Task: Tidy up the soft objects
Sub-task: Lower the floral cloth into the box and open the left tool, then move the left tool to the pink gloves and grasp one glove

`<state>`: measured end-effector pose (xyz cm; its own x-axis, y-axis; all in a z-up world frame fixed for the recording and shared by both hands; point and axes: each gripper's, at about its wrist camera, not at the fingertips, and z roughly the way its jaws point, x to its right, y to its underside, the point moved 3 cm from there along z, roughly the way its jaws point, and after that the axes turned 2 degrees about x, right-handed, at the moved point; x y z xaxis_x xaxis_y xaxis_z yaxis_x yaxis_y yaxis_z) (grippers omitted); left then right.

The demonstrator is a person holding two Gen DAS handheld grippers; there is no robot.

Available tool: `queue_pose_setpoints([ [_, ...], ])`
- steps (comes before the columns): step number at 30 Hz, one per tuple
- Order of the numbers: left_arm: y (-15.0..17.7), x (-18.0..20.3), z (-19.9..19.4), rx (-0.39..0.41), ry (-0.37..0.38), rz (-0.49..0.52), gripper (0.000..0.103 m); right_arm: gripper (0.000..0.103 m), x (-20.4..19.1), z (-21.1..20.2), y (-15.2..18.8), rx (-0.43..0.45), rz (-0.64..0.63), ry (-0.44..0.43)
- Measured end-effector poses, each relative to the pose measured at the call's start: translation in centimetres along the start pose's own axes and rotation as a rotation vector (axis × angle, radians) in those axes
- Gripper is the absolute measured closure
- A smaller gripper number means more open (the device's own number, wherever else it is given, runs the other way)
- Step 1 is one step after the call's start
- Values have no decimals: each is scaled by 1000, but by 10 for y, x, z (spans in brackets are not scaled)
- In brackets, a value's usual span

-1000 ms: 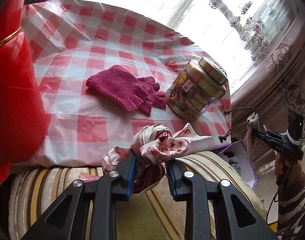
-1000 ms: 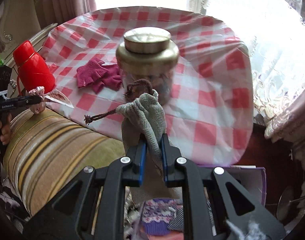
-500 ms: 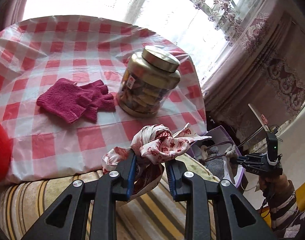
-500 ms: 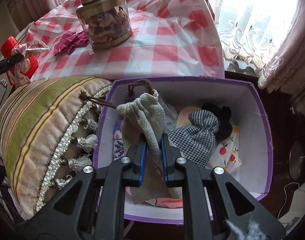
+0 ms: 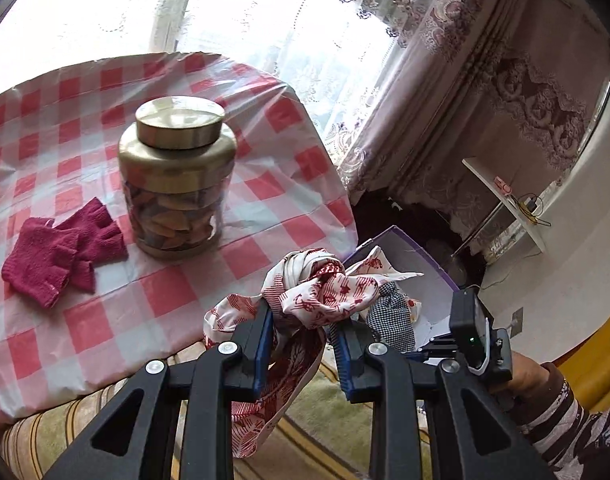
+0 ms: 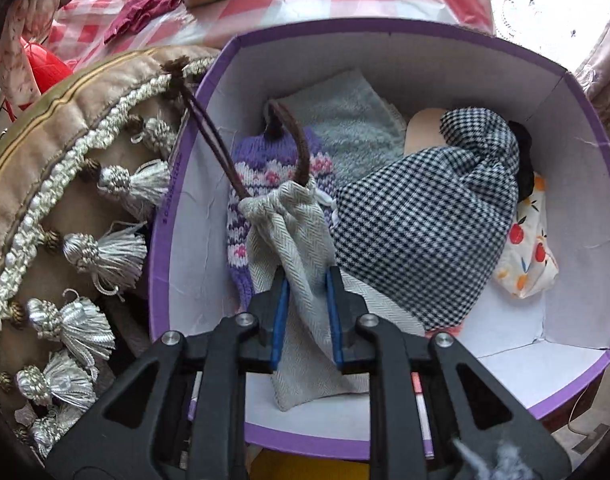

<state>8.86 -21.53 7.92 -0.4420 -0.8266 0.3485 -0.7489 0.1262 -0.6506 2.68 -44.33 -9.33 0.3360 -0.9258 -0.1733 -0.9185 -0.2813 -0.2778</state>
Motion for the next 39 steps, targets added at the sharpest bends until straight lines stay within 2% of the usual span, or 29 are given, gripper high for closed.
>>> queue_pose_setpoints([
  [2,-3,11,11,-16,9,20,75,56,1,1,3,-6,1,-13],
  [4,-7,21,23,-33,18,36,75,40,5,-6,6,12,27,-19],
  [5,-10,26,28,-39,23,43,75,35,9,-12,7,29,42,-15],
  [16,-36,82,107,-110,106,56,74,31,60,-79,31,175,175,66],
  [18,-39,90,120,-123,114,61,69,31,67,-83,34,184,194,69],
  [19,-40,95,126,-130,115,70,62,31,69,-83,28,186,200,70],
  [20,-41,98,133,-137,108,81,50,31,66,-85,28,188,203,71],
  [22,-40,100,142,-146,81,91,41,31,66,-85,27,188,202,70],
  [27,-34,89,141,-156,78,68,41,31,63,-82,20,193,195,50],
  [39,-15,33,95,-82,5,-7,41,31,25,-92,-20,266,149,-10],
])
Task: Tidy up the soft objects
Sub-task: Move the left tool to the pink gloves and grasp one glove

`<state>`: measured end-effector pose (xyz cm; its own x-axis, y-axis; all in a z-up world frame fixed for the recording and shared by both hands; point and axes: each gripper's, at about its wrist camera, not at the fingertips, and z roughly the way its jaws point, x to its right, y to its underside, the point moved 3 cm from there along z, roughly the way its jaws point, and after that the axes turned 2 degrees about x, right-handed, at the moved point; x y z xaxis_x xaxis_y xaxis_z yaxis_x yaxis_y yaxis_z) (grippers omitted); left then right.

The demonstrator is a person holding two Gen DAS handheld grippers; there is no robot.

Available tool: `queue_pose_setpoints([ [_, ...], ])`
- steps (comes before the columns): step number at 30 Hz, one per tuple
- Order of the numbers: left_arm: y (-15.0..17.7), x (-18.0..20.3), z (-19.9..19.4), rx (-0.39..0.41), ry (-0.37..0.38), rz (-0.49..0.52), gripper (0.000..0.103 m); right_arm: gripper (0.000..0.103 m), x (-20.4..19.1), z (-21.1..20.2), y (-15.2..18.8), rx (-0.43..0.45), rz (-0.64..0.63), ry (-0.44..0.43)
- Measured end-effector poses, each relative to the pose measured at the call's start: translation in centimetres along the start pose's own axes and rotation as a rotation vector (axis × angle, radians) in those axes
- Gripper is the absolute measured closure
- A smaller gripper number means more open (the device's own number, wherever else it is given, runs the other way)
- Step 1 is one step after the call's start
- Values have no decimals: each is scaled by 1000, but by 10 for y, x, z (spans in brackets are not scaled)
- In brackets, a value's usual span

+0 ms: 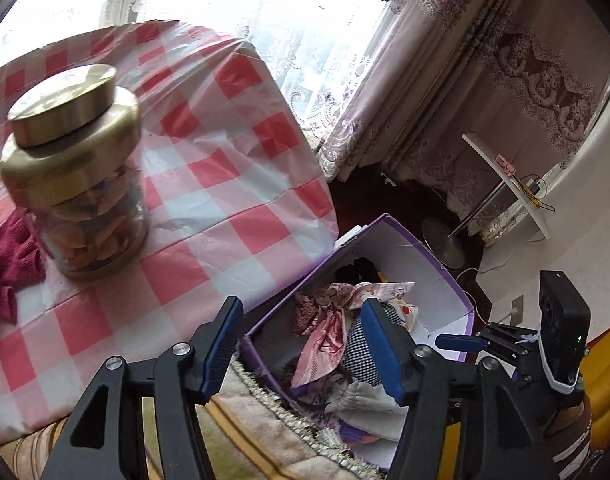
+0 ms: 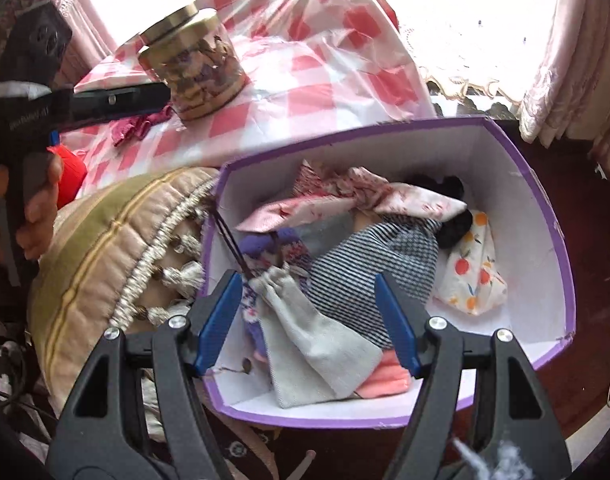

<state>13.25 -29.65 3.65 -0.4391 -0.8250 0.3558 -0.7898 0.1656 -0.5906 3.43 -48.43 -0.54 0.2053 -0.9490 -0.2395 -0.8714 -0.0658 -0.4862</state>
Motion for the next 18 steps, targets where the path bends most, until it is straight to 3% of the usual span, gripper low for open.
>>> queue_pose_setpoints([
  [12,16,-114,-72,124,-117,-198,41,31,-82,11,-54,30,-165,-46],
  [15,20,-157,-90,150,-181,-296,41,31,-105,18,-68,20,-198,-91],
  [18,26,-210,-106,170,-246,-459,41,31,-130,25,-80,12,-255,-114],
])
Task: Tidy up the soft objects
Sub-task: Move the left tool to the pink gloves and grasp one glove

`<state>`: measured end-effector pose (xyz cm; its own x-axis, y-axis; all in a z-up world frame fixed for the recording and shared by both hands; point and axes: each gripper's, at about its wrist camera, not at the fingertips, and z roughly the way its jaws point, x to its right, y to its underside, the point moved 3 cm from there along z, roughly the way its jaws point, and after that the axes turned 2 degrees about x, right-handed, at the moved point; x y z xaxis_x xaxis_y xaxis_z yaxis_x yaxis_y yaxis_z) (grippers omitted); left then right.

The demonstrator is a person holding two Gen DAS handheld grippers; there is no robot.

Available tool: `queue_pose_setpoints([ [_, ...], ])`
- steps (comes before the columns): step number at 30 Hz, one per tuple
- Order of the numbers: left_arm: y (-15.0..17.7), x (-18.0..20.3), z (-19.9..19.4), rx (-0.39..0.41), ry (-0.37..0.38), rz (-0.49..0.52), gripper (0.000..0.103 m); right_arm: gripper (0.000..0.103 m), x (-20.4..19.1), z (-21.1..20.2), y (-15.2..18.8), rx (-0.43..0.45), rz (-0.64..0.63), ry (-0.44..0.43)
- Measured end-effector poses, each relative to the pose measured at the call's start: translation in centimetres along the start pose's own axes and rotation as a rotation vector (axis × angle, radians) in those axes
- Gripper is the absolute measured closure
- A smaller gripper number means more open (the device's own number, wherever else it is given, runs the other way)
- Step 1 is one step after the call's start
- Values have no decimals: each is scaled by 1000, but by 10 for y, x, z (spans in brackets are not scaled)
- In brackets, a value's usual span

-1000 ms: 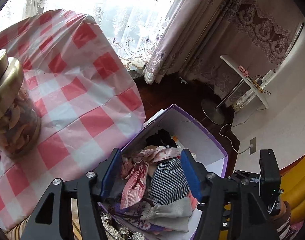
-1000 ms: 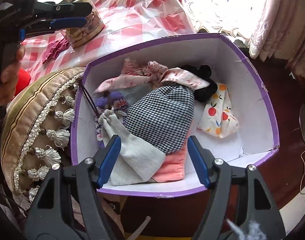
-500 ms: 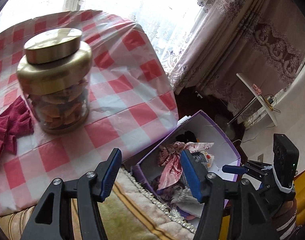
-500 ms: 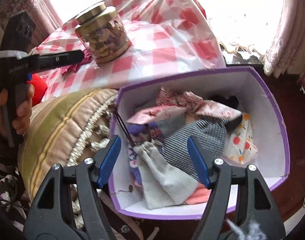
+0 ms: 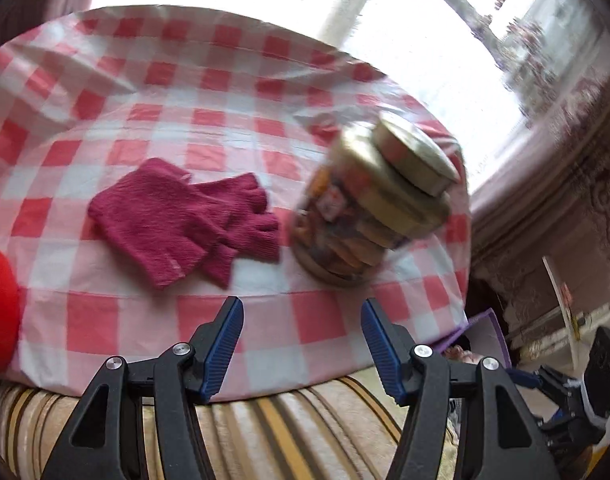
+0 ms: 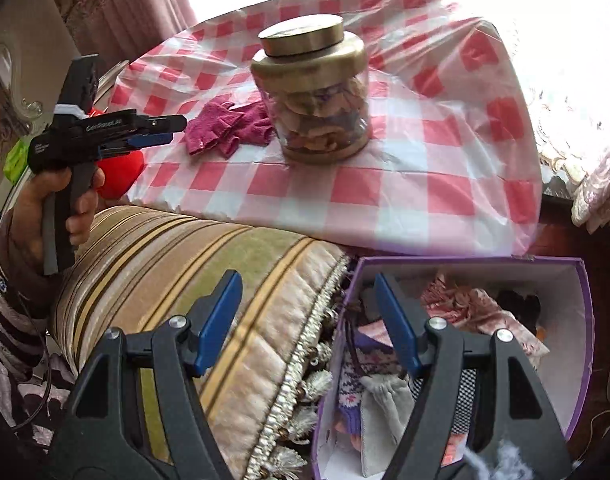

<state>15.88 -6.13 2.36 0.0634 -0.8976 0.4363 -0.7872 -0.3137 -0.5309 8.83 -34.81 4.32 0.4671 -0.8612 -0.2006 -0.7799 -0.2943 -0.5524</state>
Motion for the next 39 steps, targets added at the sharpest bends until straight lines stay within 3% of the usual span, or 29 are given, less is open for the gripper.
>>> queue_pose_setpoints([
  [6,-32,-99,4,25,-54,-389,41,31,-37,20,-32,2,-103,-21],
  [17,-67,-164,53,41,-193,-691,41,29,-77,58,-71,-9,-188,-57],
  [20,-68,-174,72,9,-176,-777,41,28,-87,67,-75,-21,-217,-59],
  [25,-79,-179,81,25,-203,-773,40,28,-97,82,-78,-50,-245,-69],
  [28,-85,-177,85,28,-220,-709,42,28,-101,90,-82,-63,-250,-77],
  [29,-86,-176,86,30,-223,-681,57,28,-103,93,-84,-66,-249,-81],
  [32,-87,-173,92,29,-238,-597,80,28,-110,103,-91,-76,-249,-98],
  [34,-88,-170,94,33,-218,-550,87,28,-118,109,-96,-78,-263,-111],
  [39,-93,-165,72,98,-234,-449,89,28,-136,128,-109,-83,-294,-116],
])
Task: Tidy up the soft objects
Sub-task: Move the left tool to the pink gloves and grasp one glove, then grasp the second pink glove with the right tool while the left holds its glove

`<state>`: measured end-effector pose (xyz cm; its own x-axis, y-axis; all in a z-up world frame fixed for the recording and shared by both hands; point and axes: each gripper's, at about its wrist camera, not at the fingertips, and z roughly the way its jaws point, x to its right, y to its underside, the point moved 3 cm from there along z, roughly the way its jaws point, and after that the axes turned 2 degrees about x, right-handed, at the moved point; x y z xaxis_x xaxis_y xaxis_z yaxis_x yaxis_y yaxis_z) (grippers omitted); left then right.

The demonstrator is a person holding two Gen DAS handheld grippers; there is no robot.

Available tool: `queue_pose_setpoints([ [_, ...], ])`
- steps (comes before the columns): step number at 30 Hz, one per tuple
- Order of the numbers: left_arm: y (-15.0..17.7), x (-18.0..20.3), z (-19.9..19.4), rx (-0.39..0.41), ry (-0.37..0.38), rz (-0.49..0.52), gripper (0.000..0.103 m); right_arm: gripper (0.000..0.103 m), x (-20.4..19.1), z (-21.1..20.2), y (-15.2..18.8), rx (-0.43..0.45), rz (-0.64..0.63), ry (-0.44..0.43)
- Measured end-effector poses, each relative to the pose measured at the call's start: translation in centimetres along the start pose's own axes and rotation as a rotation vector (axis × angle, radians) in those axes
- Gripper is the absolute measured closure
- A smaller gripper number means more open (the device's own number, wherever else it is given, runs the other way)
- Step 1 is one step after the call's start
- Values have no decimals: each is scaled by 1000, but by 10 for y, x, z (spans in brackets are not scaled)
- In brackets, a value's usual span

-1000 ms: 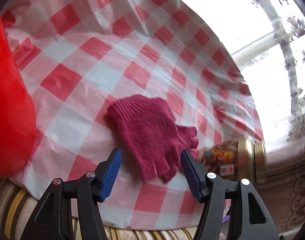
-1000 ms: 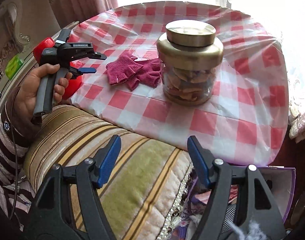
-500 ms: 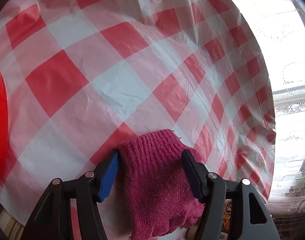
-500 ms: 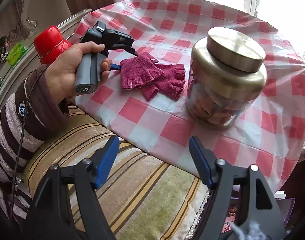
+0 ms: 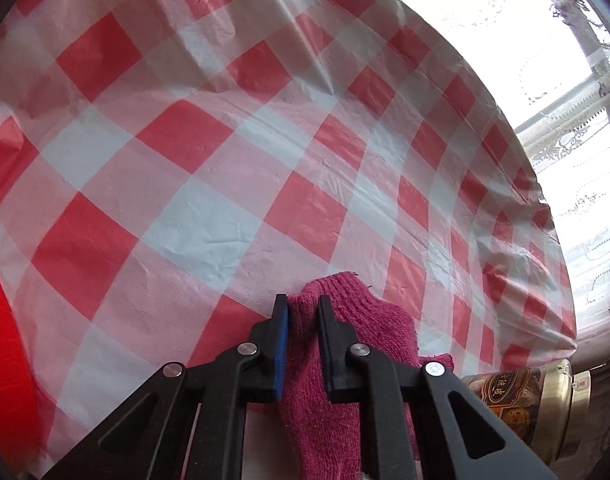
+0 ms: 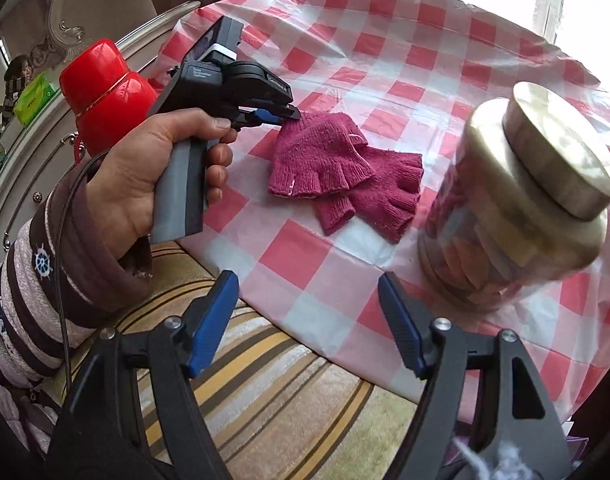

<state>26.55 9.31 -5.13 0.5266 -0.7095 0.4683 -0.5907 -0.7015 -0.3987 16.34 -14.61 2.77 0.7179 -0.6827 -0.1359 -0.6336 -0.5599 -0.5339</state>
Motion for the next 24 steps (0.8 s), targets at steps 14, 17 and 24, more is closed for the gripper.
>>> queue_pose_setpoints([
  [14,-13,-4,-41,103,-203,296,87,28,-1,60,-56,-22,-52,31],
  [17,-12,-14,-20,38,-165,227,65,28,2,77,-66,-30,-73,54],
  [24,-19,-20,-11,39,-170,116,23,28,18,102,-84,-43,-92,103],
])
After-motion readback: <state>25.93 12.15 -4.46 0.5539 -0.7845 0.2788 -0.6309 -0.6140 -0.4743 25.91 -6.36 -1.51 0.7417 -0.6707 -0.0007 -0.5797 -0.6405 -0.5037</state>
